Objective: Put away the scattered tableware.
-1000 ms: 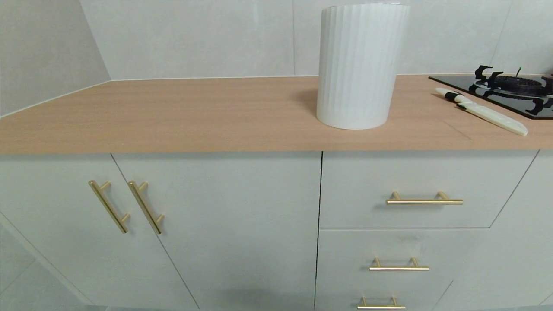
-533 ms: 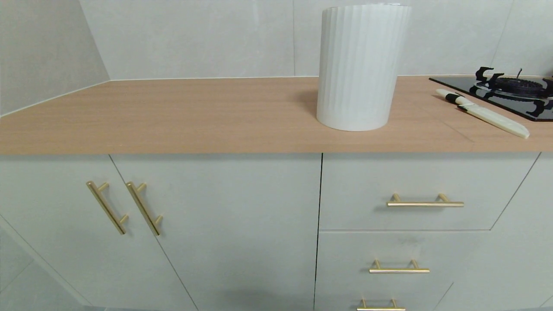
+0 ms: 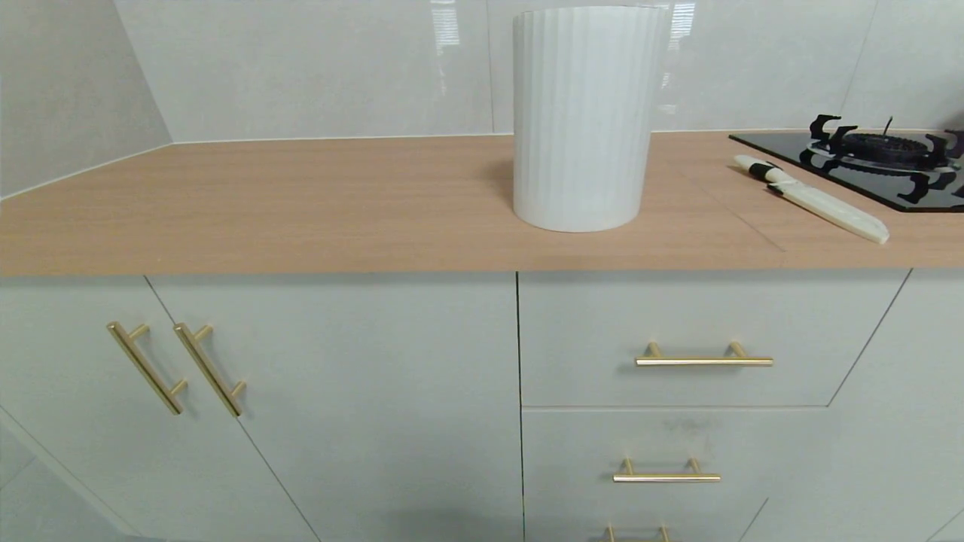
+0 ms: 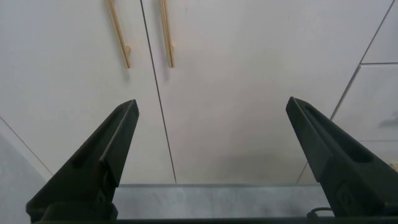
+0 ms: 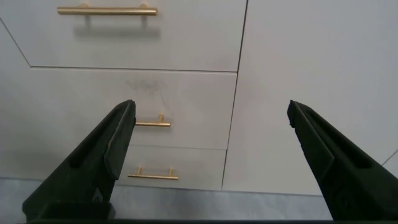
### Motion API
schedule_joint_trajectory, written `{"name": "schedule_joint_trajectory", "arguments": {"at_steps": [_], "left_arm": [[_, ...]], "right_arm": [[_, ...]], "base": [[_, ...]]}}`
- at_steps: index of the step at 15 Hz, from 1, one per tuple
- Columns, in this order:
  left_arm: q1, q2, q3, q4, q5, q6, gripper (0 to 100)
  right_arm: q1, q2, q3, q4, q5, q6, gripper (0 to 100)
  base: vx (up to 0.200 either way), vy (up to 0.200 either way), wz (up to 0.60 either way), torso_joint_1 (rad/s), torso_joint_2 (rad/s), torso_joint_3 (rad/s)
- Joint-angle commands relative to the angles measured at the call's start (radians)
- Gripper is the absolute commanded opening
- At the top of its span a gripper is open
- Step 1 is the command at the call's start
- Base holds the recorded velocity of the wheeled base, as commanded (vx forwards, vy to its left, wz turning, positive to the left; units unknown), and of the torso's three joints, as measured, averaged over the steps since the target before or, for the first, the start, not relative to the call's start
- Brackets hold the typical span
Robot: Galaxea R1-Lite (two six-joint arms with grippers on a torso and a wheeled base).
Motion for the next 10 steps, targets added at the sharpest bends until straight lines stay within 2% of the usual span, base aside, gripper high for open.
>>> {"name": "schedule_joint_trajectory", "arguments": {"at_steps": [1,10], "left_arm": [[0.001,0.000,0.000,0.000,0.000,0.000,100],[0.001,0.000,0.000,0.000,0.000,0.000,100]], "right_arm": [[0.001,0.001,0.000,0.000,0.000,-0.001,100],[0.001,0.001,0.000,0.000,0.000,-0.001,100]], "base": [[0.000,0.000,0.00,0.000,0.00,0.000],[0.000,0.000,0.00,0.000,0.00,0.000]]}}
